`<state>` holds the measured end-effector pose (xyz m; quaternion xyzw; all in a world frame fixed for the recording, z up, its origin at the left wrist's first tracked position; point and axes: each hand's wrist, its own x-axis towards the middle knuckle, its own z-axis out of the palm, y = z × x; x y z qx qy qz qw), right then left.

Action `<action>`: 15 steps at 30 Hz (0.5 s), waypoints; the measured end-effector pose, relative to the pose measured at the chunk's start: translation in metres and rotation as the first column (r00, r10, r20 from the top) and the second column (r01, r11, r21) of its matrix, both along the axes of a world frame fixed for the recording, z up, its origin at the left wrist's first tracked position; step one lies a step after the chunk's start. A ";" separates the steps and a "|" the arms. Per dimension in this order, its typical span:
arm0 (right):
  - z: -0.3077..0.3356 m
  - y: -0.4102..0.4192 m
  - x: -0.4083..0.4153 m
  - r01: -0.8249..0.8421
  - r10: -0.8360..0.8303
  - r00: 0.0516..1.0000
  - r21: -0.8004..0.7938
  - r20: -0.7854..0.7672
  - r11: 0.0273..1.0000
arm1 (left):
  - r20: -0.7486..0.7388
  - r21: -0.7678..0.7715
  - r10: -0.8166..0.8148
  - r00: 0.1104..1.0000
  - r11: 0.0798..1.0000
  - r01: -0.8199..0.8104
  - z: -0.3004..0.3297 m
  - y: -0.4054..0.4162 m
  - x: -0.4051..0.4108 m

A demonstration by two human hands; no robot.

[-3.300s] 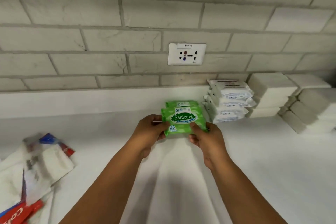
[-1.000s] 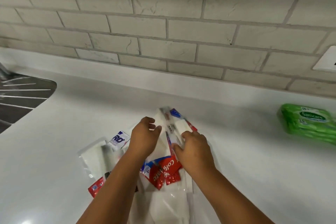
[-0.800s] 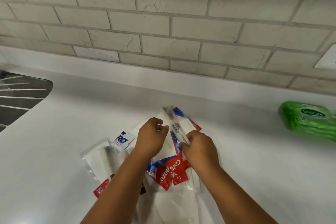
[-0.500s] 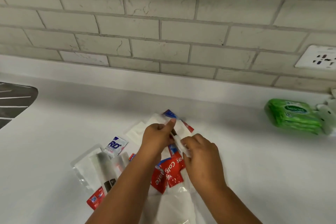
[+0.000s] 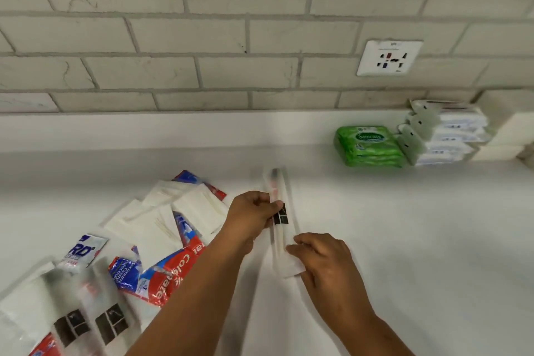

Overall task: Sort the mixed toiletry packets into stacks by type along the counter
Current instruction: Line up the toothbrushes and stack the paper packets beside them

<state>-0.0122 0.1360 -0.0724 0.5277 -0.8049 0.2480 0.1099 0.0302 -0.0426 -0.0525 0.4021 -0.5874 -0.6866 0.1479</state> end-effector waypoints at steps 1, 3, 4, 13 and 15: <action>-0.003 0.009 -0.008 0.008 -0.008 1.000 0.018 0.010 1.000 | 0.011 -0.040 -0.016 1.000 0.999 0.016 -0.001 0.007 -0.011; -0.008 0.023 -0.023 0.027 -0.030 0.998 0.049 0.053 0.998 | 0.048 -0.145 -0.043 0.998 0.988 0.049 -0.003 0.020 -0.029; -0.010 0.029 -0.030 0.033 -0.037 0.996 0.058 0.076 0.998 | 0.062 -0.209 -0.058 0.996 0.975 0.070 -0.005 0.026 -0.037; -0.005 0.058 -0.059 -0.040 0.007 0.981 0.168 0.193 0.985 | 0.330 -0.789 -0.099 0.939 0.517 0.332 -0.020 0.039 -0.065; -0.005 0.056 -0.057 -0.008 -0.022 0.979 0.146 0.203 0.989 | 0.381 -0.832 -0.113 0.918 0.392 0.393 -0.023 0.033 -0.061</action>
